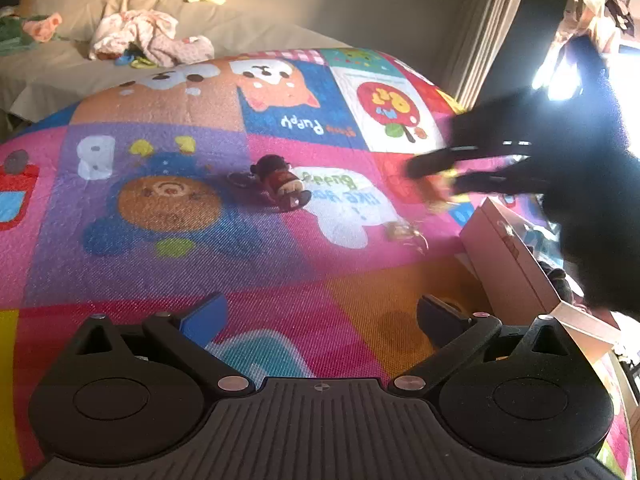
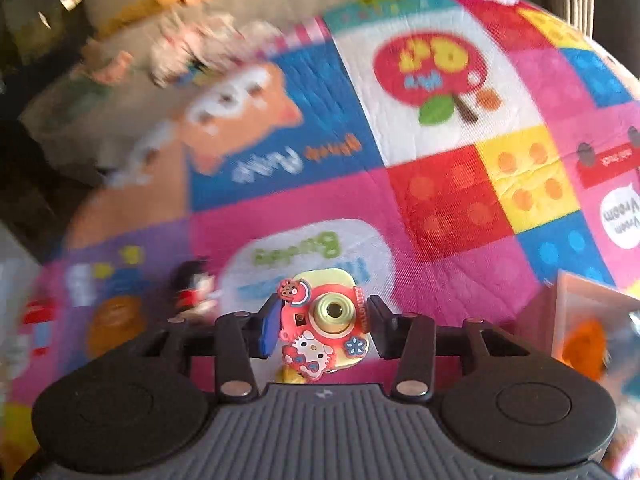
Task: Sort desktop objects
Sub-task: 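Grasp the pink Hello Kitty keychain toy on the mat with the right tool, then grasp the black-haired doll keychain with the left tool while the right holds the pink toy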
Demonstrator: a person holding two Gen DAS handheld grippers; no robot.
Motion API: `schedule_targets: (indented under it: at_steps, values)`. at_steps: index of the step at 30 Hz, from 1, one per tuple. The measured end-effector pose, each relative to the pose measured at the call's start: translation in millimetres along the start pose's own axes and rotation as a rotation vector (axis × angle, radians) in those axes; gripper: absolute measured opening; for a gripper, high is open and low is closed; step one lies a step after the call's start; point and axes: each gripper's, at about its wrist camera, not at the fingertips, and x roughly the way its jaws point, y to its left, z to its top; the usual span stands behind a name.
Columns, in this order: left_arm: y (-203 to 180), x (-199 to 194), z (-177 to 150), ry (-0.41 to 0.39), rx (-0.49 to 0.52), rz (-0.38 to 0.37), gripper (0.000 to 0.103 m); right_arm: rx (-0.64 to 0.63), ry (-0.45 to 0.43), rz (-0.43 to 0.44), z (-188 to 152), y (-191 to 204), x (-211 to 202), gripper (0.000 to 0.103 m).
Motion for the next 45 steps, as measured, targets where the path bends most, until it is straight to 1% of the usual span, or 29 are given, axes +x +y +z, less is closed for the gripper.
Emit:
schedule_targets:
  at_steps: [1,3,5,7,9,11,12,15,17,18,19,20,21,22,23,24,25,26,28,30,31,32,33,34,36,39,41,44,45]
  values:
    - [0,0,0,0.0,-0.001,-0.001,0.103,0.005,-0.014,0.038,-7,-1,-17,0.044]
    - [-1,1,0,0.003,0.003,0.002,0.103,-0.023,-0.068,0.105,-32,-6,-65,0.044]
    - [-4,2,0,0.009,0.018,0.013,0.103,-0.072,-0.128,0.129,-62,-9,-108,0.044]
    - [-10,5,1,0.025,0.051,0.035,0.103,-0.12,-0.179,0.082,-91,-12,-143,0.044]
    - [-16,9,2,0.045,0.09,0.059,0.103,-0.165,-0.197,0.028,-123,-16,-167,0.044]
    - [-22,15,8,0.052,0.137,0.073,0.103,-0.17,-0.182,-0.004,-153,-23,-180,0.044]
    - [-23,18,11,0.047,0.144,0.082,0.103,-0.158,-0.168,-0.01,-164,-27,-182,0.044]
    - [-25,28,30,0.025,0.143,0.091,0.103,-0.086,-0.123,-0.017,-198,-40,-176,0.044]
    - [-25,36,43,0.014,0.13,0.104,0.103,-0.035,-0.111,-0.038,-217,-48,-168,0.046]
    - [-23,40,50,0.01,0.126,0.113,0.103,-0.004,-0.112,-0.05,-224,-51,-165,0.05]
    - [-22,44,54,0.006,0.124,0.12,0.103,0.025,-0.121,-0.056,-231,-55,-165,0.063]
    - [-21,47,59,0.003,0.122,0.127,0.1,0.052,-0.148,-0.063,-239,-59,-168,0.076]
    - [-20,50,64,-0.003,0.122,0.139,0.089,0.076,-0.195,-0.083,-244,-61,-172,0.081]
    - [-20,54,68,-0.002,0.126,0.15,0.081,0.091,-0.244,-0.111,-249,-64,-176,0.089]
    - [-20,60,71,0.008,0.131,0.158,0.077,0.113,-0.298,-0.149,-255,-66,-180,0.094]
    - [-20,68,74,0.021,0.135,0.16,0.078,0.141,-0.335,-0.179,-259,-69,-182,0.097]
    - [-21,76,77,0.03,0.139,0.171,0.078,0.173,-0.354,-0.191,-261,-74,-181,0.102]
    - [-21,82,77,0.037,0.147,0.187,0.077,0.221,-0.369,-0.189,-265,-80,-180,0.103]
    - [-23,99,79,0.061,0.171,0.217,0.073,0.28,-0.361,-0.169,-268,-90,-173,0.103]
    - [-24,111,80,0.074,0.183,0.244,0.061,0.307,-0.347,-0.162,-271,-94,-167,0.103]
    - [-24,115,81,0.077,0.19,0.255,0.059,0.314,-0.35,-0.163,-270,-94,-166,0.103]
    - [-24,118,81,0.079,0.199,0.265,0.049,0.318,-0.363,-0.158,-271,-95,-167,0.103]
    - [-25,121,81,0.081,0.211,0.277,0.042,0.323,-0.365,-0.154,-271,-96,-166,0.103]
    - [-26,123,80,0.079,0.226,0.284,0.042,0.329,-0.362,-0.151,-272,-97,-166,0.103]
    - [-28,121,78,0.071,0.257,0.276,0.042,0.351,-0.353,-0.14,-271,-101,-163,0.103]
    - [-41,103,71,0.044,0.336,0.242,0.042,0.39,-0.345,-0.122,-273,-107,-162,0.103]
    - [-54,83,64,0.042,0.371,0.175,0.042,0.415,-0.338,-0.113,-273,-111,-161,0.103]
    - [-77,41,43,0.063,0.447,0.013,0.041,0.425,-0.335,-0.108,-274,-111,-160,0.103]
    - [-83,30,36,0.076,0.472,-0.029,0.041,0.423,-0.335,-0.11,-274,-111,-159,0.103]
